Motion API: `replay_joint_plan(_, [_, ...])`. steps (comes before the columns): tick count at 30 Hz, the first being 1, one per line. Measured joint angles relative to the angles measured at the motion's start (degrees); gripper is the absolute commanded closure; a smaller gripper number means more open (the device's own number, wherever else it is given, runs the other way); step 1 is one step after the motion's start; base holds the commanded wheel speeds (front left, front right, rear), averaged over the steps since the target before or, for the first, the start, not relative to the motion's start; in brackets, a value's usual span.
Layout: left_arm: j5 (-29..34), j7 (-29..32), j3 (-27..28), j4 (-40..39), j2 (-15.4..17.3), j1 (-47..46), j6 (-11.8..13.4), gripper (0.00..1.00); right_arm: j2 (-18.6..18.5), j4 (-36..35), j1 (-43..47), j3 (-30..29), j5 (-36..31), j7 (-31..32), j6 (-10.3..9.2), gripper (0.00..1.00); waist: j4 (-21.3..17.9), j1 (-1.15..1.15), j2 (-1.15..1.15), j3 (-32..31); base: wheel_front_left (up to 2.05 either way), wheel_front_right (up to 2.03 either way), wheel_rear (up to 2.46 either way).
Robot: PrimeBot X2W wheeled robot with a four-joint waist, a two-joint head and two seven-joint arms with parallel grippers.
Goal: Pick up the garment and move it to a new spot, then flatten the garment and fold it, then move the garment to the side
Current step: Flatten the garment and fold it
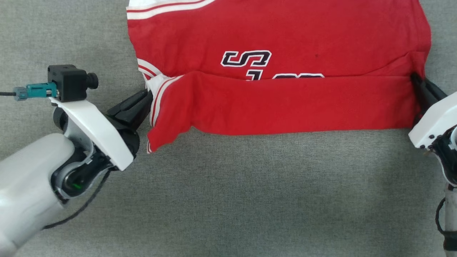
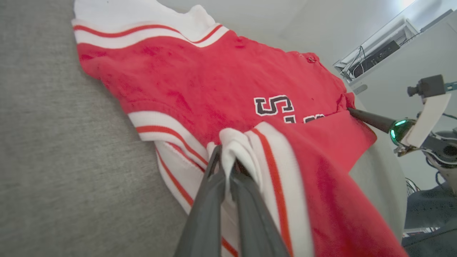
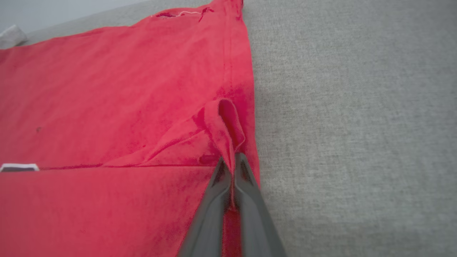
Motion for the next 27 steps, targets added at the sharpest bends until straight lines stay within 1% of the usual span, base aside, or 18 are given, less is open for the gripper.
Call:
replay_joint_plan(1, [0.3, 0.1, -0.8, -0.2, 0.5, -0.5, 0.0, 0.00, -0.1, 0.1, 0.1, 0.2, 0.0, 0.0, 0.00, 0.00, 0.0, 0.00, 0.00, -0.3, 0.00, 0.00, 0.00])
replay_joint_plan(4, [2.5, 0.5, -2.6, -0.5, 2.9, -2.9, 0.0, 0.00, -0.7, -0.4, 1.6, 0.5, -0.2, -0.6, 0.00, 0.00, 0.0, 0.00, 0.00, -1.6, 0.00, 0.00, 0.00])
replay_joint_plan(8, [6.5, 3.6, -4.3, -1.4, 5.9, -4.7, 0.0, 0.00, -1.2, -2.4, 3.6, -0.1, -0.4, -1.0, 0.00, 0.00, 0.3, 0.00, 0.00, -3.8, 0.00, 0.00, 0.00])
replay_joint_plan(10, [10.0, 6.1, -4.7, -1.7, 7.8, -5.4, 0.0, 0.00, -1.4, -3.6, 4.6, -0.4, -0.3, -1.0, 0.00, 0.00, 0.4, 0.00, 0.00, -5.0, 0.00, 0.00, 0.00])
replay_joint_plan(13, [11.7, 9.1, -4.9, -3.3, 9.2, -5.7, 0.0, 0.00, -1.5, -5.1, 6.2, -0.8, 0.0, -0.9, 0.00, 0.00, 0.6, 0.00, 0.00, -6.7, 0.00, 0.00, 0.00])
replay_joint_plan(15, [11.6, 10.7, -4.9, -5.0, 9.9, -5.7, 0.0, 0.00, -1.4, -6.0, 7.2, -1.0, 0.1, -0.7, 0.00, 0.00, 0.7, 0.00, 0.00, -7.7, 0.00, 0.00, 0.00])
replay_joint_plan(17, [9.4, 14.3, -4.8, -7.4, 10.1, -5.4, 0.0, 0.00, -1.2, -6.6, 7.8, -1.1, 0.1, -0.5, 0.00, 0.00, 0.7, 0.00, 0.00, -8.5, 0.00, 0.00, 0.00])
replay_joint_plan(20, [6.1, 19.5, -5.0, -11.5, 9.6, -3.7, 0.0, 0.00, -0.8, -7.1, 8.4, -1.3, 0.4, -0.5, -0.01, 0.00, 0.4, 0.00, 0.00, -9.1, 0.00, 0.00, 0.00])
replay_joint_plan(22, [4.1, 22.5, -5.0, -12.2, 9.2, -3.2, 0.0, 0.00, -0.5, -7.3, 8.6, -1.3, 0.6, -0.5, 0.00, 0.00, 0.2, 0.00, 0.00, -9.1, 0.00, 0.00, 0.00])
replay_joint_plan(24, [4.1, 25.4, -5.0, -11.1, 8.8, -2.9, 0.0, 0.00, -0.1, -7.4, 8.8, -1.1, 0.7, -0.6, 0.00, 0.00, -0.1, 0.00, 0.00, -8.8, 0.00, 0.00, 0.00])
replay_joint_plan(27, [3.7, 27.5, -5.0, -6.9, 7.4, -2.3, 0.0, 0.00, 0.4, -7.6, 8.8, -0.6, 0.7, -1.0, 0.00, 0.00, -0.7, 0.00, 0.00, -8.1, 0.00, 0.00, 0.00])
